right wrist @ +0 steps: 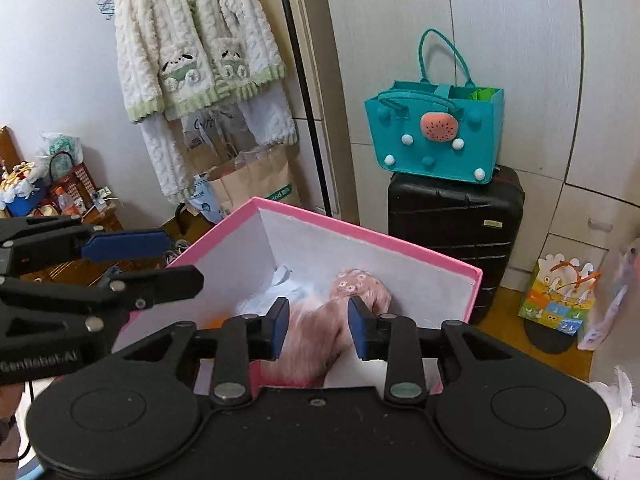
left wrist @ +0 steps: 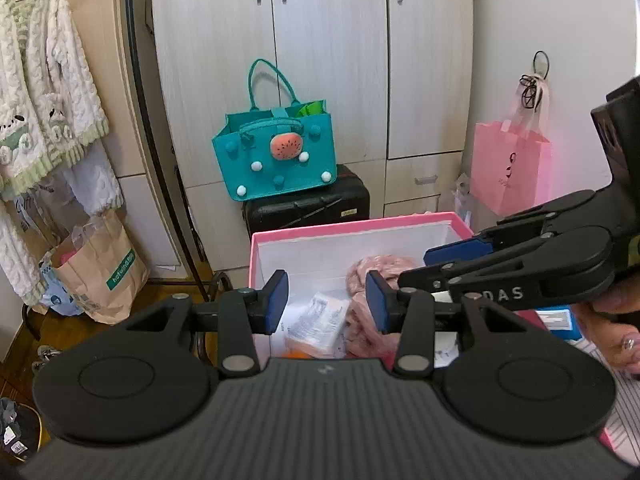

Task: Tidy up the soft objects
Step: 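Withdraw both tools from the box back over the table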

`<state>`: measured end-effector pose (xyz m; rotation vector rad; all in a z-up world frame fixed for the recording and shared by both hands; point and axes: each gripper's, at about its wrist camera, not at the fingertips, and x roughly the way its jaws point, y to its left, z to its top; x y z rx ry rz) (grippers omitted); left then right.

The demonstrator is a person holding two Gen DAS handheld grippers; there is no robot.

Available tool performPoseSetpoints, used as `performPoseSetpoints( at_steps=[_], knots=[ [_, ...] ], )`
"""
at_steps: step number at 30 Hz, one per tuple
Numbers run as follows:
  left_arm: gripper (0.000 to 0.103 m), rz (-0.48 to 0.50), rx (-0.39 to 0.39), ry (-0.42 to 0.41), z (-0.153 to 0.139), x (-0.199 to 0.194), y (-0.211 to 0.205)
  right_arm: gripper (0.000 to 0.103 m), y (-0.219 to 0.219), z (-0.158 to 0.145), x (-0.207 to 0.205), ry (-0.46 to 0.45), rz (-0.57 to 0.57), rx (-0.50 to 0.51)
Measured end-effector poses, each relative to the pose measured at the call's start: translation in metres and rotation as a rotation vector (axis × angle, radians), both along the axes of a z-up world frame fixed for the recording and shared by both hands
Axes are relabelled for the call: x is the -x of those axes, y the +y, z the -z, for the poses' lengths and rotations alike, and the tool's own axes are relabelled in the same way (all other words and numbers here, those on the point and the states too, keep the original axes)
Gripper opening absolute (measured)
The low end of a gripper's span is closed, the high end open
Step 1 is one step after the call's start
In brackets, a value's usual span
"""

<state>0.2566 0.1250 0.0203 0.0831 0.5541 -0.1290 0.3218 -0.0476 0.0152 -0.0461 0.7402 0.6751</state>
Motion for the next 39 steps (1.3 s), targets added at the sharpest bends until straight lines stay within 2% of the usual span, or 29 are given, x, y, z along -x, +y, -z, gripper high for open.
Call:
performPoseSetpoints(
  at_steps=[11, 16, 22, 27, 33, 39],
  knots=[
    [0.051, 0.065, -0.004, -0.025, -0.027, 0.054, -0.005, 0.038, -0.026, -0.027, 0.055, -0.016, -0.015, -0.028],
    [0.052, 0.068, -0.08, -0.081, -0.034, 0.088, -0.022, 0.04, -0.037, -0.046, 0.088, -0.033, -0.067, -0.021],
    [0.057, 0.219, 0.026, -0.027, -0.057, 0.125, -0.033, 0.042, -0.057, -0.065, 0.123, -0.038, -0.088, -0.041],
    [0.061, 0.282, -0.005, -0.051, -0.076, 0.159, -0.048, 0.042, -0.075, -0.08, 0.152, -0.052, -0.111, -0.043],
    [0.065, 0.351, 0.007, -0.013, -0.083, 0.185, -0.059, 0.054, -0.106, -0.095, 0.192, -0.084, -0.11, -0.039],
    [0.073, 0.389, -0.072, -0.011, -0.074, 0.208, -0.084, 0.062, -0.13, -0.096, 0.229, -0.107, -0.109, 0.011]
  ],
)
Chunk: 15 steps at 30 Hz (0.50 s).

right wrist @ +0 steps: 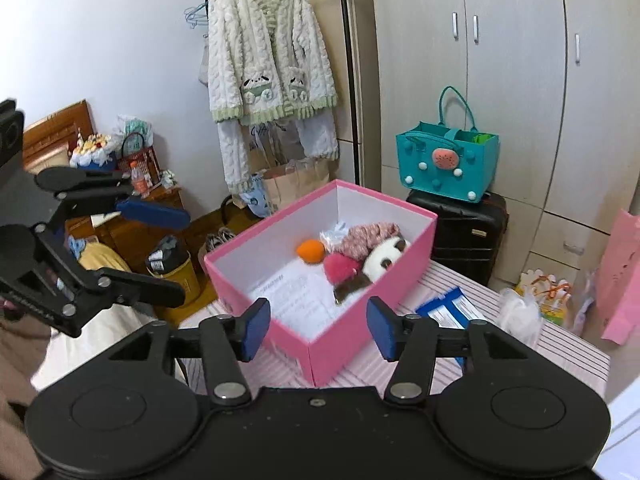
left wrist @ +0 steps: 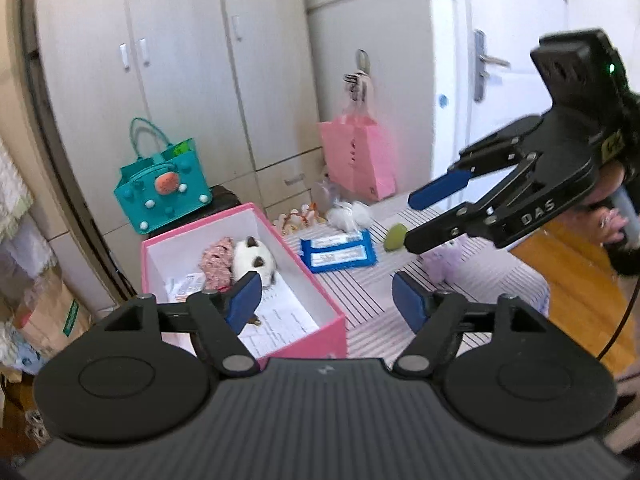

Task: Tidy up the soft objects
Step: 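Withdraw both tools from the box back over the table, then move both tools down to the purple plush on the table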

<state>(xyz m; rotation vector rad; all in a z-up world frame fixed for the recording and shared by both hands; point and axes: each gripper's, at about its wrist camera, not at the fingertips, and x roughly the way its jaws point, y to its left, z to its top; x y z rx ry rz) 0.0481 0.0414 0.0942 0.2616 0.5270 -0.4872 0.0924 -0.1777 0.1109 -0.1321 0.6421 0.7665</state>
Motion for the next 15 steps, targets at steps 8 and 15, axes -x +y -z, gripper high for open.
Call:
performPoseSetpoints(
  at_steps=[8, 15],
  knots=[
    [0.078, 0.084, -0.005, 0.132, 0.024, 0.001, -0.024, 0.072, -0.027, 0.023, 0.044, -0.024, 0.031, 0.047],
    [0.084, 0.127, 0.036, 0.256, 0.053, -0.008, -0.044, 0.086, -0.047, 0.057, 0.056, 0.031, 0.065, 0.066]
  ],
)
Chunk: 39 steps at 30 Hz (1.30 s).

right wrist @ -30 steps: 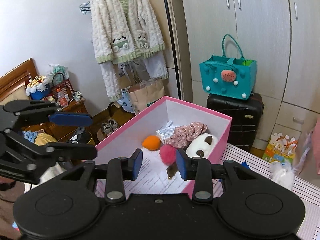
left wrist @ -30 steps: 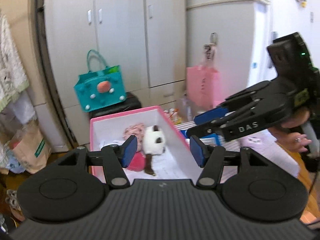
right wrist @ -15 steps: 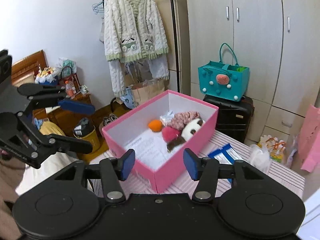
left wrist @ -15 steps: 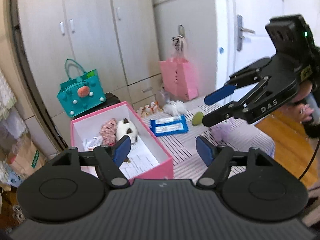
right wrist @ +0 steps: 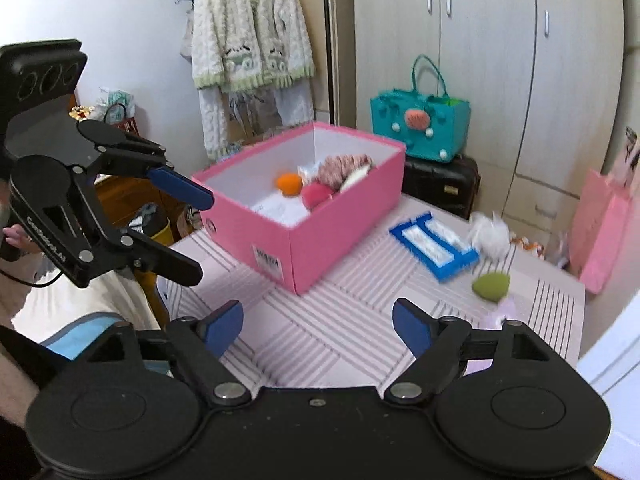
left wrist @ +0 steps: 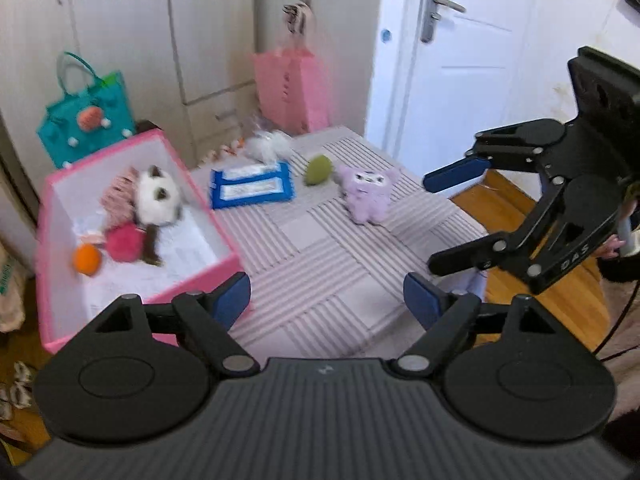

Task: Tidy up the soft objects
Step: 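Move both tools down to the purple plush on the table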

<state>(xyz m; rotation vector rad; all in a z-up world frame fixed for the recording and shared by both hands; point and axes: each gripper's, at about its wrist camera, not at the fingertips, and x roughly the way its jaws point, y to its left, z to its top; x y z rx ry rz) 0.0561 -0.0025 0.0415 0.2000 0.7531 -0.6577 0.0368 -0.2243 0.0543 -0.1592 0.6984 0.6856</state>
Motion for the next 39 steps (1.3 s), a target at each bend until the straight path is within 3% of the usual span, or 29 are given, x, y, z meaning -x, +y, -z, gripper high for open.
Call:
performPoseSetpoints(
  at_steps=[6, 8, 15, 24, 27, 29, 33, 37, 39],
  knots=[
    [0.089, 0.035, 0.061, 0.004, 0.018, -0.011, -0.016, 0.089, -0.021, 0.025, -0.002, 0.025, 0.091, 0.009],
    [0.096, 0.03, 0.075, 0.002, 0.025, -0.018, -0.02, 0.089, -0.027, 0.035, -0.002, 0.007, 0.13, 0.012],
    [0.097, -0.02, 0.143, 0.023, 0.055, -0.045, -0.037, 0.089, -0.05, 0.069, -0.004, -0.074, 0.248, 0.007],
    [0.097, -0.068, 0.232, -0.147, 0.079, -0.05, -0.061, 0.089, -0.059, 0.118, -0.032, -0.112, 0.302, 0.033],
    [0.097, -0.102, 0.291, -0.098, 0.089, -0.066, -0.062, 0.089, -0.046, 0.138, -0.041, -0.121, 0.281, 0.158],
    [0.095, -0.095, 0.321, -0.077, 0.096, -0.076, -0.064, 0.089, -0.042, 0.147, -0.043, -0.138, 0.293, 0.181],
    [0.094, -0.081, 0.336, -0.091, 0.11, -0.091, -0.08, 0.089, -0.045, 0.151, -0.052, -0.111, 0.342, 0.133],
    [0.092, -0.1, 0.419, -0.024, 0.12, -0.115, -0.103, 0.089, -0.055, 0.155, -0.068, -0.082, 0.429, 0.084],
    [0.087, -0.092, 0.413, -0.015, 0.125, -0.124, -0.116, 0.089, -0.059, 0.156, -0.076, -0.067, 0.453, 0.054]
  ],
)
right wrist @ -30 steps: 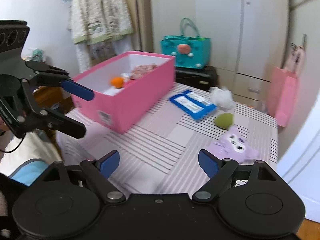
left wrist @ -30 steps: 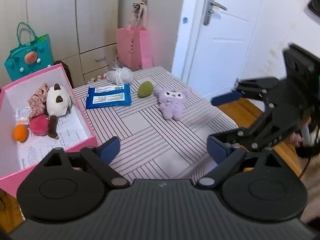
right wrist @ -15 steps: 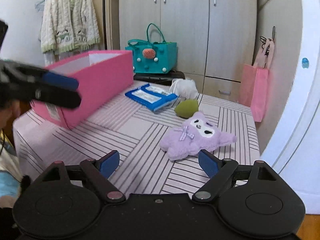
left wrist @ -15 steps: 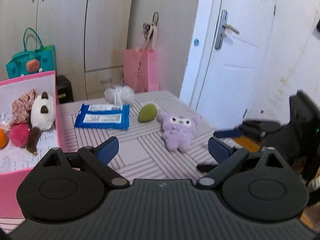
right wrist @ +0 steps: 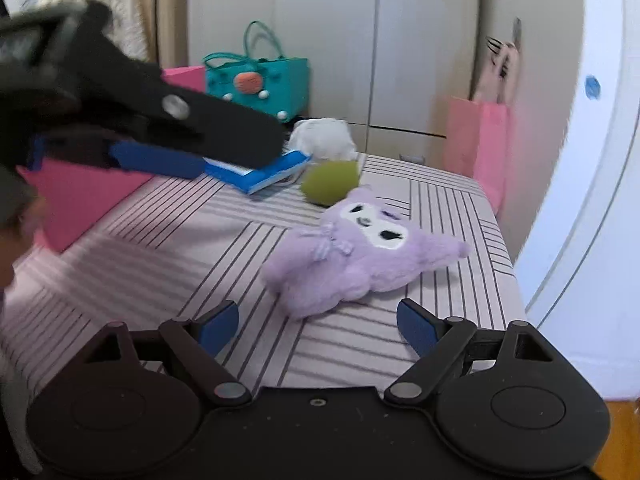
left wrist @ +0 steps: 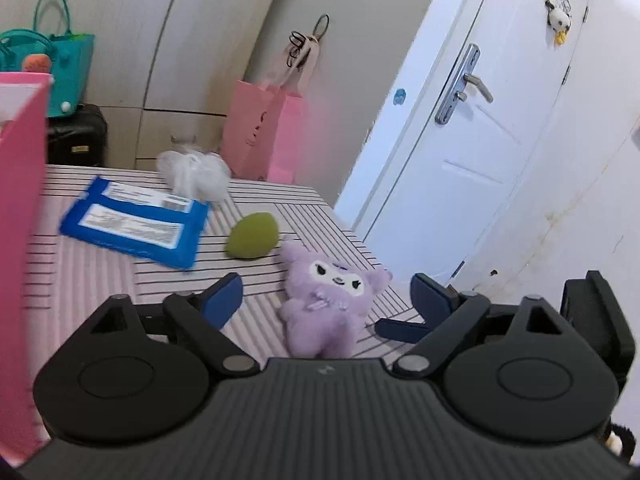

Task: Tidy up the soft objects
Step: 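Move both tools down to the purple plush on the table, then grasp the purple plush with both tools and lift it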

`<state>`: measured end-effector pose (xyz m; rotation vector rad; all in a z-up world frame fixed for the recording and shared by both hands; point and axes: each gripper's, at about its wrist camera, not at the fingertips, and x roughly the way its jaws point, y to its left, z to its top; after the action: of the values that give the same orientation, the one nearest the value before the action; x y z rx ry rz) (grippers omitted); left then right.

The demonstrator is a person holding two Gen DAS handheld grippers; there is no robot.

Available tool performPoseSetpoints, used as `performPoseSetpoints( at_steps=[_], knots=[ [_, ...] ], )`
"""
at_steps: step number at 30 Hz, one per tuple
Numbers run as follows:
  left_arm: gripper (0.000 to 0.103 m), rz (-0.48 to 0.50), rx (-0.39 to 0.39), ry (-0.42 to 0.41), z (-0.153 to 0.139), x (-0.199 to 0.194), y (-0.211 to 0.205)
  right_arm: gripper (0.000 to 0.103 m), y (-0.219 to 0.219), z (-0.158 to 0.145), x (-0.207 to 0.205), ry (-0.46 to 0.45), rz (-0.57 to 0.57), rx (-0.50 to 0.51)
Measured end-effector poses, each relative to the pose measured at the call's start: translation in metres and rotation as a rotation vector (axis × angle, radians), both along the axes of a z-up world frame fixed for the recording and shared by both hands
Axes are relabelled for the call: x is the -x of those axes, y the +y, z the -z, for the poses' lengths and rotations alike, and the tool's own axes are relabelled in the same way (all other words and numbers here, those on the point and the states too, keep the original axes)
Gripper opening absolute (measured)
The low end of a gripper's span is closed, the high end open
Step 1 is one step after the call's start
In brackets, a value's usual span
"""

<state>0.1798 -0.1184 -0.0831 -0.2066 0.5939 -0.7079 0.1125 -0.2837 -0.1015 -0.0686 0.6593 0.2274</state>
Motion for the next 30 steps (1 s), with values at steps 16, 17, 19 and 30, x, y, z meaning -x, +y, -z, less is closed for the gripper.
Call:
performPoseSetpoints(
  at_steps=[16, 17, 19, 30],
  knots=[
    [0.05, 0.012, -0.095, 0.136, 0.033, -0.029, -0.026, 0.09, 0.007, 0.004, -0.011, 0.004, 0.009, -0.03],
    [0.047, 0.02, -0.093, 0.146, 0.034, -0.03, -0.027, 0.089, 0.007, 0.005, -0.012, 0.004, 0.016, -0.037],
    [0.042, 0.03, -0.076, 0.163, 0.036, -0.031, -0.028, 0.085, 0.006, 0.005, -0.01, -0.007, 0.03, -0.036],
    [0.036, 0.039, -0.128, 0.108, 0.033, -0.017, -0.031, 0.043, 0.01, 0.011, 0.002, -0.095, 0.084, -0.063]
  ],
)
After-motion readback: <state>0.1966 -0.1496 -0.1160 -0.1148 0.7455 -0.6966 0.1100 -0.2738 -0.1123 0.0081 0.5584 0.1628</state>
